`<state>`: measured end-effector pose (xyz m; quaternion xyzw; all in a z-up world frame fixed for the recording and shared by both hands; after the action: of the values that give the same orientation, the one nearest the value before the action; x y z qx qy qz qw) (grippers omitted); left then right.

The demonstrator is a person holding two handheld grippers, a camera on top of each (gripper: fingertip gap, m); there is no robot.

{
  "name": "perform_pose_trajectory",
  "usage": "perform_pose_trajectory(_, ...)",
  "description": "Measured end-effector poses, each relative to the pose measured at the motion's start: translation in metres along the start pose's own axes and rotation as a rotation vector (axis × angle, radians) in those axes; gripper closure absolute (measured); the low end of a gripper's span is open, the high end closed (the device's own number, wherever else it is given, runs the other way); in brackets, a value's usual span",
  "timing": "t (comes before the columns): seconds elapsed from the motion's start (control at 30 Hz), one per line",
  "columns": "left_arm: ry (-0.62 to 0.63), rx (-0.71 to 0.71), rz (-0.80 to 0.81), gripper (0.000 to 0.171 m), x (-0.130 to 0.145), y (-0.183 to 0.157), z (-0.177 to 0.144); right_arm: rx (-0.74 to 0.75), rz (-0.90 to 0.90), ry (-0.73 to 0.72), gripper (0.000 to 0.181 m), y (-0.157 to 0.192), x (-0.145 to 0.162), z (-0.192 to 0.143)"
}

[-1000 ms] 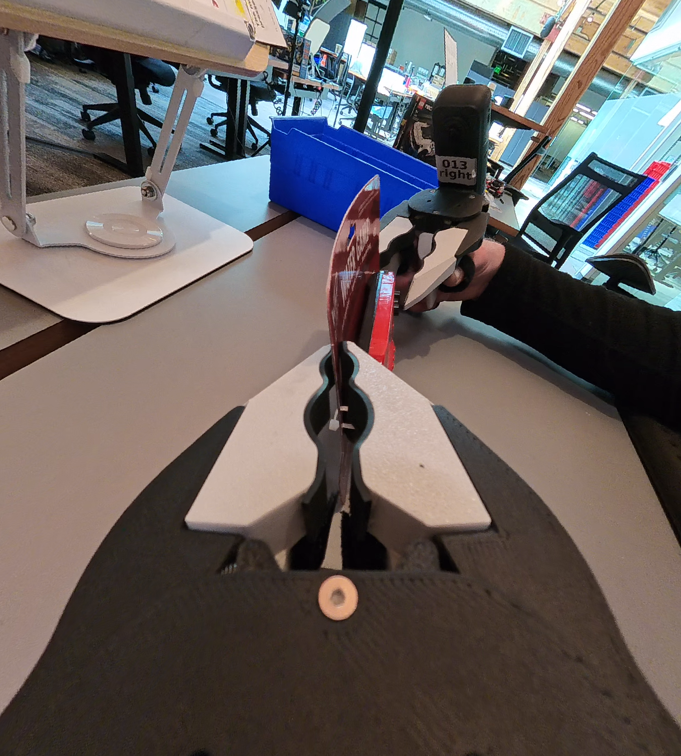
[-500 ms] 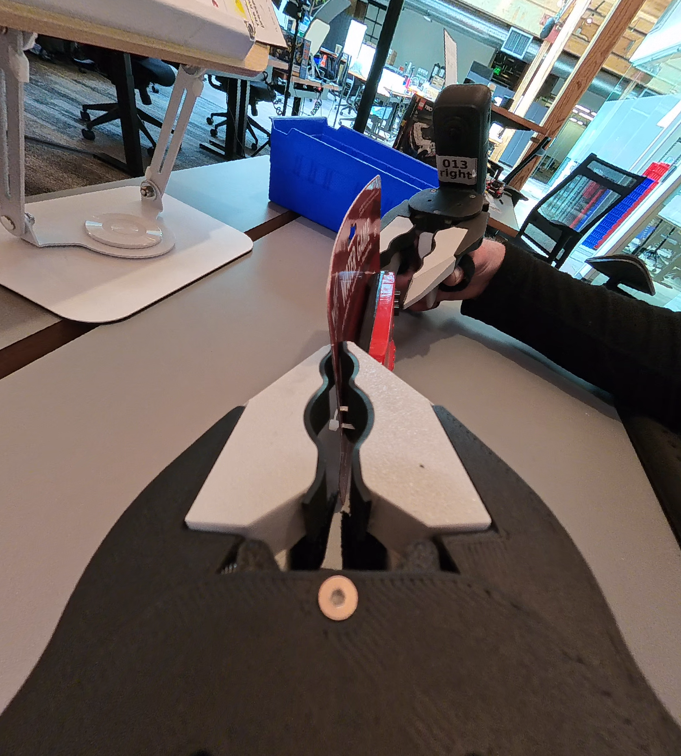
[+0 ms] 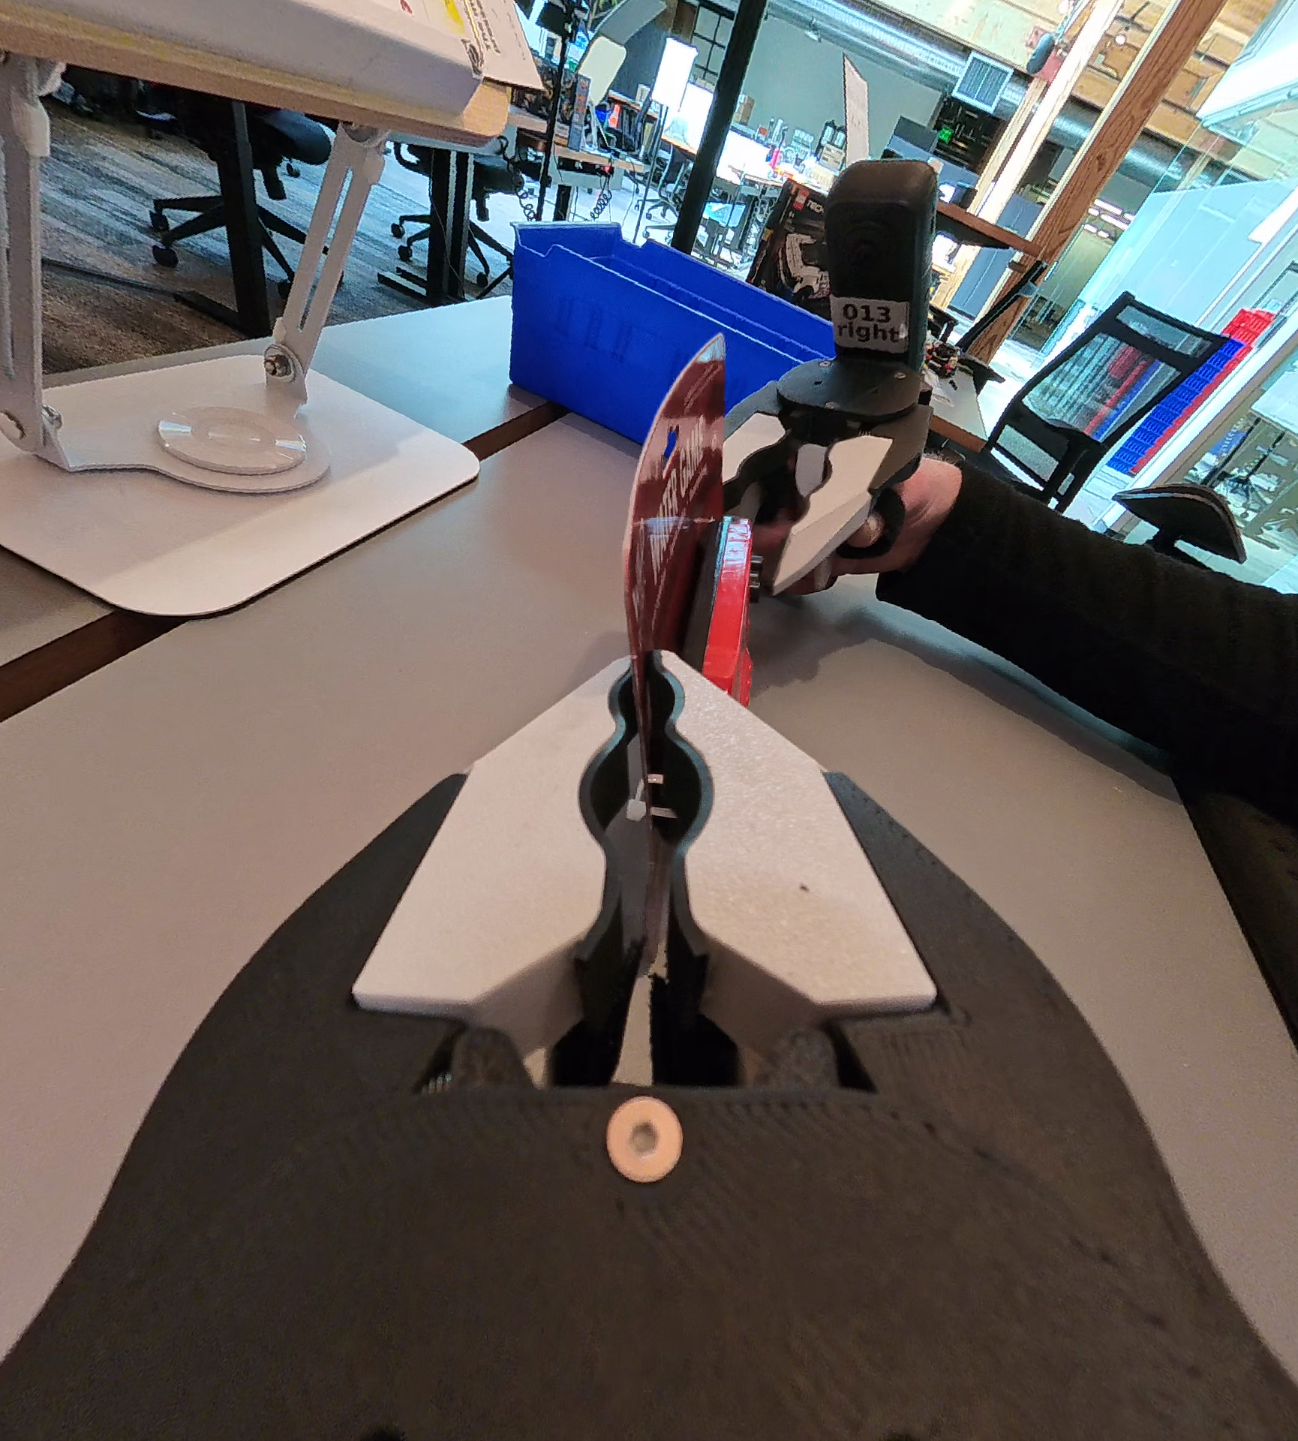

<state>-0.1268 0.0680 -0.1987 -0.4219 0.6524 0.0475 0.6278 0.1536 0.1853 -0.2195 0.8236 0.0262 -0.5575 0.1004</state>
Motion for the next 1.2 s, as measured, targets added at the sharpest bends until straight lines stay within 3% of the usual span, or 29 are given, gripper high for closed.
perform_pose_trajectory(1.2,0.001,0.007,0.0,0.171,0.0002,-0.0009,0.0011,-0.003,-0.002,0.0,0.149,0.0004,0.0011,-0.0041)
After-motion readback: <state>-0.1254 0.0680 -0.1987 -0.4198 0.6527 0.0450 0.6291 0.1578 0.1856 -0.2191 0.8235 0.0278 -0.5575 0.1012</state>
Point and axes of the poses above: each gripper's, where its closed fingertips meet, z out along the fingers, x out of its underside, y = z × x across the jaws, the point moved 10 cm from there along -z, back along the fingers, and after that the axes turned 10 degrees about -z, right-handed, at the moved point
